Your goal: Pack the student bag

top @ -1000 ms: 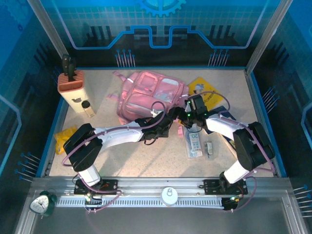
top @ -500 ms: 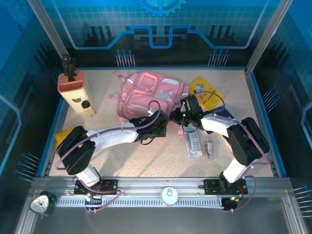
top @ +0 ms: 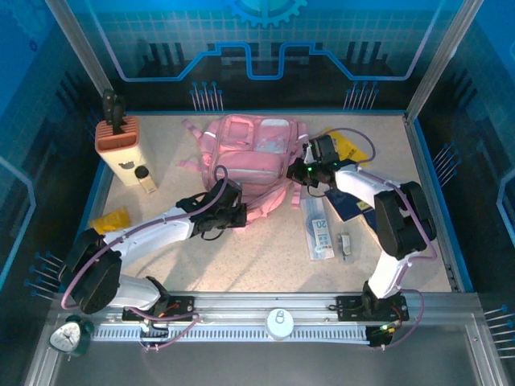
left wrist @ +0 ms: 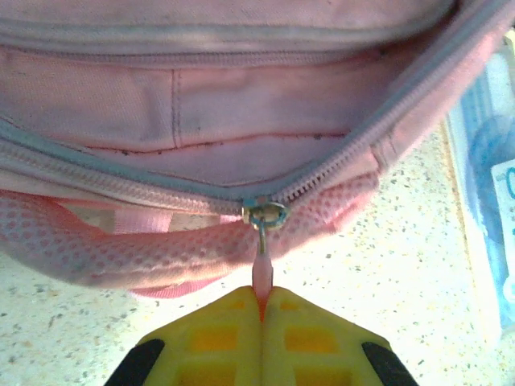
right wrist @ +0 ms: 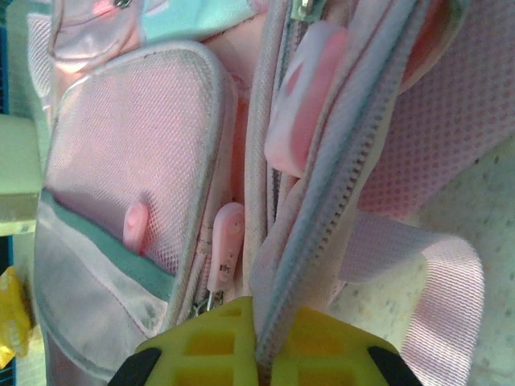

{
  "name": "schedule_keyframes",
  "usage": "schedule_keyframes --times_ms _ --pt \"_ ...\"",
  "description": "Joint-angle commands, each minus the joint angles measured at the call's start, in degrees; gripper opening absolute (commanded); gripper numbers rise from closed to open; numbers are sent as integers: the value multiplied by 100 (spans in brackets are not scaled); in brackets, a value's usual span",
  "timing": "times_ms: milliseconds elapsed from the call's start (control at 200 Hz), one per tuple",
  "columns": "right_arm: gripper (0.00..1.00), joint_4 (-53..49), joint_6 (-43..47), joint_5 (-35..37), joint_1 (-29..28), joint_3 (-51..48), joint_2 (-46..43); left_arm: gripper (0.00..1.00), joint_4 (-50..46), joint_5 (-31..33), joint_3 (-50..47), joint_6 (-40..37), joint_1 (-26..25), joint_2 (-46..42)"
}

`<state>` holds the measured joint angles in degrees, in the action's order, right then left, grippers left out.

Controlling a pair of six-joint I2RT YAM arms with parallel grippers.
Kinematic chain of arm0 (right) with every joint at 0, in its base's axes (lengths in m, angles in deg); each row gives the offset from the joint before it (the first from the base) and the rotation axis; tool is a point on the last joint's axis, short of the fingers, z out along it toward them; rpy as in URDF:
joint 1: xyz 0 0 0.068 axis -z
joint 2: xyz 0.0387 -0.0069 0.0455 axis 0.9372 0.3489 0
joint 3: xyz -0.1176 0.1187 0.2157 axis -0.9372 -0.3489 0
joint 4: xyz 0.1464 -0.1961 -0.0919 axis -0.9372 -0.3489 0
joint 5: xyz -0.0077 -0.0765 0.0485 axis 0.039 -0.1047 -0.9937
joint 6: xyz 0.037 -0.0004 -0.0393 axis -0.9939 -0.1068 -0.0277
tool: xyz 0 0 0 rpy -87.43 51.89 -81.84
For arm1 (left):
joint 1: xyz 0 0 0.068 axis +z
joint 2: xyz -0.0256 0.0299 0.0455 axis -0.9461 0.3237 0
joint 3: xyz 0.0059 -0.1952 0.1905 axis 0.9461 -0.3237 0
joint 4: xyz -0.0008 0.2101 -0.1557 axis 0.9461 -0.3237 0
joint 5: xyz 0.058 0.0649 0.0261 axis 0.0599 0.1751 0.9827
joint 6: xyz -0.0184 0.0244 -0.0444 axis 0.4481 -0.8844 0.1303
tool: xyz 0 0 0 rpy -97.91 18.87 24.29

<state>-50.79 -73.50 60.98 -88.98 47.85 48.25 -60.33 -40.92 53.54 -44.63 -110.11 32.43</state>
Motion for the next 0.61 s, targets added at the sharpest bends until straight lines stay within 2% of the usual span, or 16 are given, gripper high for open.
schedule_keyframes --times_ms 0,125,245,410,600 --pt "16 -217 499 229 134 766 229 0 204 -294 224 85 -133 206" --pt "45 -465 645 43 121 741 -22 0 426 -256 457 208 -183 416" --pt "63 -748 638 -318 94 412 -453 0 404 -241 631 165 -250 530" --pt "77 -829 172 -326 -238 -412 -1202 0 296 -150 707 108 -314 538" --pt "85 -121 -711 -116 -948 -1077 -1211 0 340 -33 687 195 -337 611"
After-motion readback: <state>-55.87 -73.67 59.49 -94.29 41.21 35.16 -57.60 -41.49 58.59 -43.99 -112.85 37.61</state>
